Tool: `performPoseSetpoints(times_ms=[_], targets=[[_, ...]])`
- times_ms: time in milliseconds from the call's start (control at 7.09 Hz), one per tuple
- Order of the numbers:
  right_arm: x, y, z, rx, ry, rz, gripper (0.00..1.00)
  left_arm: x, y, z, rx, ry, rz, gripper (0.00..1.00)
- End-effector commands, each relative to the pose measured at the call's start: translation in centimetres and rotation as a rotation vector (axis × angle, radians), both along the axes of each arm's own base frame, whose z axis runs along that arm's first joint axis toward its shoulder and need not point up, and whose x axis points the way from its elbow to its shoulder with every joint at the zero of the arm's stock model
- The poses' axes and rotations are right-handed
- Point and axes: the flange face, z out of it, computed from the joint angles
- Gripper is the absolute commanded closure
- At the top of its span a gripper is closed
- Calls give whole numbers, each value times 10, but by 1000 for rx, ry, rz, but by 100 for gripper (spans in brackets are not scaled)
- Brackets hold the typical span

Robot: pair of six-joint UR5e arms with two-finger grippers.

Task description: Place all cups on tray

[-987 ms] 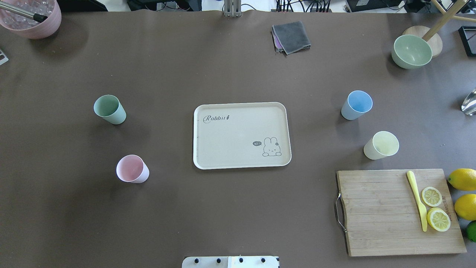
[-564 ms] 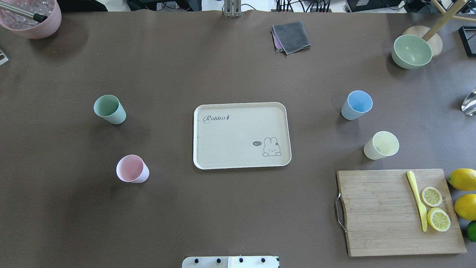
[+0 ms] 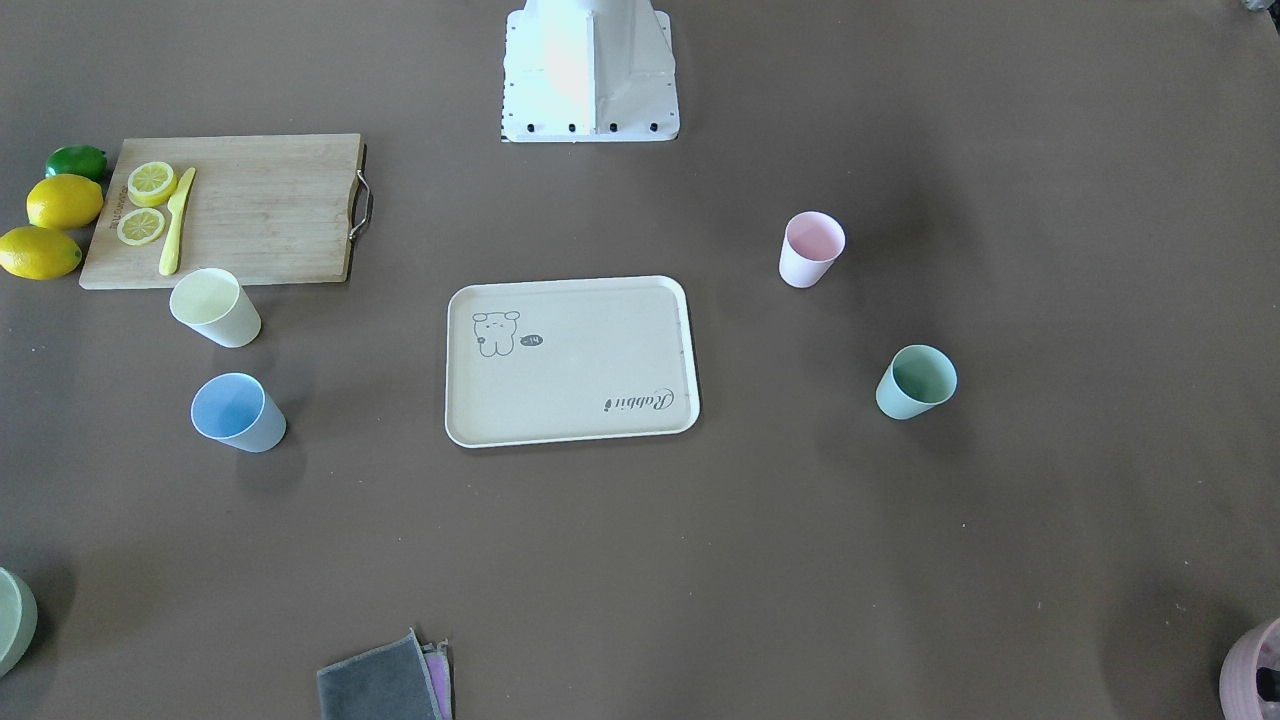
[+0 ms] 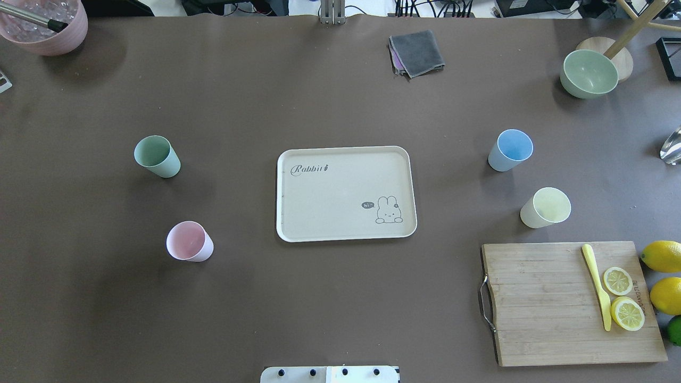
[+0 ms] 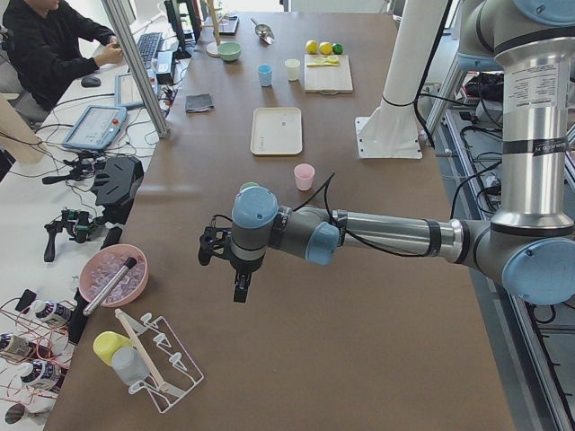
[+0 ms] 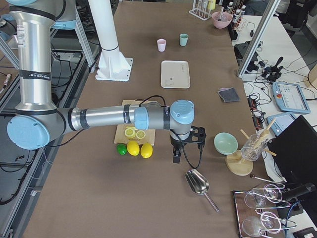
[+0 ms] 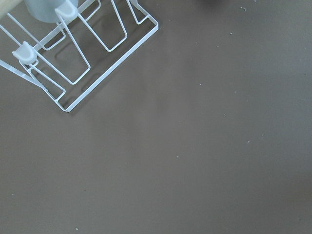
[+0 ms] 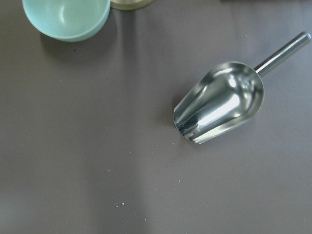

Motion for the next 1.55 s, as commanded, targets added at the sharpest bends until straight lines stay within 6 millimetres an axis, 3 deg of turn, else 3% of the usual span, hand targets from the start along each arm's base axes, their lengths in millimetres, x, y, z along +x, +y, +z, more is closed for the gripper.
performPoseSetpoints(times_ms=[0,141,282,423,564,705,987,1269,1410], targets=[[-7,-15,-41,74,-3,-9,0,16,-10,-15,-1,54,-74,2],[-29,-13,-38,63,-4,-52,0,42,-14,-33,-6,142,-3,2],[-51,-13,-32,32,1,-68,0,89,-25,-56,-60,183,10,2],[-55,-11,-31,22,-4,-68,0,129,-22,-81,-67,192,-69,2],[-72,-12,-32,26,-2,-103,0,165,-15,-91,-81,221,-112,2],[-88,-12,-40,28,-11,-122,0,188,-8,-110,-70,227,-131,2],[-152,-22,-71,-13,-37,-87,1,229,17,-140,-60,249,-87,2],[-212,-18,-83,39,-39,-36,0,286,49,-173,-87,271,-112,2],[-241,-15,-87,46,-19,-60,0,300,61,-184,-103,291,-96,2]])
